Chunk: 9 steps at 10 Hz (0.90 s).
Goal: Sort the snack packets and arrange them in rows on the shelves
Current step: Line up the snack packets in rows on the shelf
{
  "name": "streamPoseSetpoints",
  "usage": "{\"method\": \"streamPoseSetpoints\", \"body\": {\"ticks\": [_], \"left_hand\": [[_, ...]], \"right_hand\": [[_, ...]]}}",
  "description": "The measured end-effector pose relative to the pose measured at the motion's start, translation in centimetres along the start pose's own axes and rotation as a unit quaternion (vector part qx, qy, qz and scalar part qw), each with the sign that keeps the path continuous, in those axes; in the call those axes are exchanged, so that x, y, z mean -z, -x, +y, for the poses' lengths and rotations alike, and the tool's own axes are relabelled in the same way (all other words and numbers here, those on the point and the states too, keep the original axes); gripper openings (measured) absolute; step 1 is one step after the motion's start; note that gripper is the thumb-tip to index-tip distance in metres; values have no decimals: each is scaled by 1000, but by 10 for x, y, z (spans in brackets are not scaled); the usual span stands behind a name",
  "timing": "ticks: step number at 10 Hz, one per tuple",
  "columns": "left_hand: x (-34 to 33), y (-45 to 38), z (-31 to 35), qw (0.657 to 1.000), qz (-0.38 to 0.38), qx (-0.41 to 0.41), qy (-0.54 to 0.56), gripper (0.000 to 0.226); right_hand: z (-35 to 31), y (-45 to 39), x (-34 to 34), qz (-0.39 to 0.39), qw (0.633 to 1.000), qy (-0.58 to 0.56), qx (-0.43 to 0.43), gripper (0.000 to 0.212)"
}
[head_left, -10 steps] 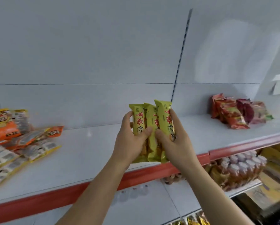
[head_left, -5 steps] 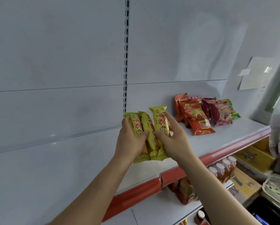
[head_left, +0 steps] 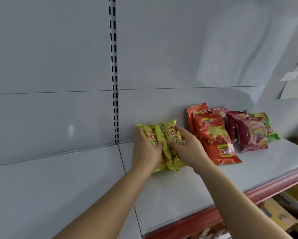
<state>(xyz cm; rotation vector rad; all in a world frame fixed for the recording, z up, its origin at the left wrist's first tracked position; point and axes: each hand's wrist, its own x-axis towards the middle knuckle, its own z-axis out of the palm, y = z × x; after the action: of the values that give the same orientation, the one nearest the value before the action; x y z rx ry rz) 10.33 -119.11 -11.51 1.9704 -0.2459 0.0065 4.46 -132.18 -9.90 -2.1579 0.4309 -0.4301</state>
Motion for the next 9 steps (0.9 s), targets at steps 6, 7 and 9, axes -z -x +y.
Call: {"method": "streamPoseSetpoints", "body": {"ticks": [6,7,9], "left_hand": [[-11,0,1,948,-68,-15,-310,59],[-18,0,5,952,-58,1,-300,58],[-16,-4,10,959,-48,14,-280,57]], "right_hand": [[28,-22,-7,-159,890,368,216,82],[30,-28,-11,-194,890,369,184,69],[28,-29,4,-217,875,384,197,63]]}}
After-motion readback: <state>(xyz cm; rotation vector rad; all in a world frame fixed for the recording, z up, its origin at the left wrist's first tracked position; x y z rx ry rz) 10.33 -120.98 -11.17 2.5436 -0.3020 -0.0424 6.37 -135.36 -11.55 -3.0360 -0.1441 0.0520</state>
